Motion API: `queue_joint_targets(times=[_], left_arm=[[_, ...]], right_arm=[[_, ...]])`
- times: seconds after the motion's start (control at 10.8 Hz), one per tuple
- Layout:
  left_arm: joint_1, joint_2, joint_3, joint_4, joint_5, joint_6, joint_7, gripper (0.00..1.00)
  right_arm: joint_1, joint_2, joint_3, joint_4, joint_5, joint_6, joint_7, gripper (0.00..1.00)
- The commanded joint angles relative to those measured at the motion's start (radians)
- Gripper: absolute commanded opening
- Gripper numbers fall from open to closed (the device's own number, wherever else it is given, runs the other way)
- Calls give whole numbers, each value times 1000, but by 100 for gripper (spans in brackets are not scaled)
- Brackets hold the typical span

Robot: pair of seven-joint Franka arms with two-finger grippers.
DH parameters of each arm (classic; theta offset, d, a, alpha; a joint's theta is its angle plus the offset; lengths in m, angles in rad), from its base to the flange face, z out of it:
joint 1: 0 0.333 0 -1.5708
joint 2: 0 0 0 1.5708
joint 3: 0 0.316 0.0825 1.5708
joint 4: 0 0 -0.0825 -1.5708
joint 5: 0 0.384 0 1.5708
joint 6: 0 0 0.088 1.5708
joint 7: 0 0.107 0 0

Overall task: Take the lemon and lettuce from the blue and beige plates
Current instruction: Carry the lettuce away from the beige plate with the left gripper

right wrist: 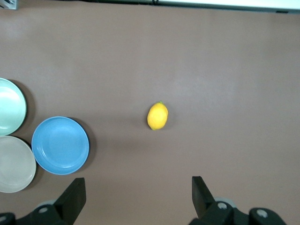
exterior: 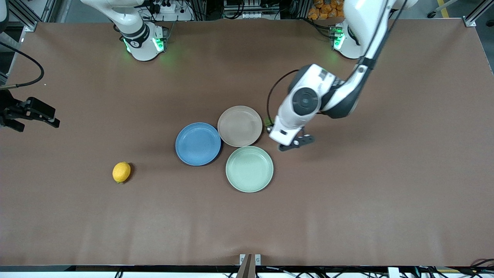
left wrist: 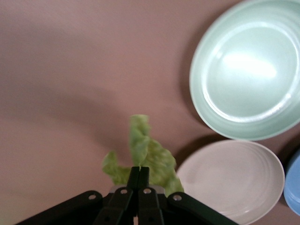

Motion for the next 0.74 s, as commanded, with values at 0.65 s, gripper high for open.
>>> queue_joint_targets(times=[0.65], left_arm=[[487,-47,-14,-35,49,-136,521,0]], right_arm=[[71,-36,-87,-30,10,-40,2,100]])
